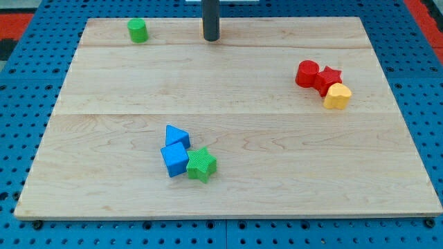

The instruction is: Push the red star towards the right of the yellow hexagon

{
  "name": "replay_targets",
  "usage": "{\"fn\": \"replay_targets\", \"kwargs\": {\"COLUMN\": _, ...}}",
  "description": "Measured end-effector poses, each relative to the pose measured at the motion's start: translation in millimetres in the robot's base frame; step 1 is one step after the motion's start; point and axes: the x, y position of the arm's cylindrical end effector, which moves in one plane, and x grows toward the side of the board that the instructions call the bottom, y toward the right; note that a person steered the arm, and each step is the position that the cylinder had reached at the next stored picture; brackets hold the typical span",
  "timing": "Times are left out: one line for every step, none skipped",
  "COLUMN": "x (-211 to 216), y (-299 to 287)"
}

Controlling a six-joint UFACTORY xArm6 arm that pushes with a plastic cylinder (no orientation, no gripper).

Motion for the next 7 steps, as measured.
{"fn": "replay_targets", "kwargs": {"x": 14, "y": 11}}
{"fn": "replay_targets", "kwargs": {"x": 62, "y": 24}}
{"fn": "replay_targets", "kwargs": {"x": 95, "y": 36}}
{"fn": "replay_targets", "kwargs": {"x": 133, "y": 109}}
{"fn": "replay_targets", "kwargs": {"x": 150, "y": 160}}
{"fn": "replay_targets", "kwargs": {"x": 191, "y": 192}}
{"fn": "replay_targets", "kwargs": {"x": 198, "y": 221}}
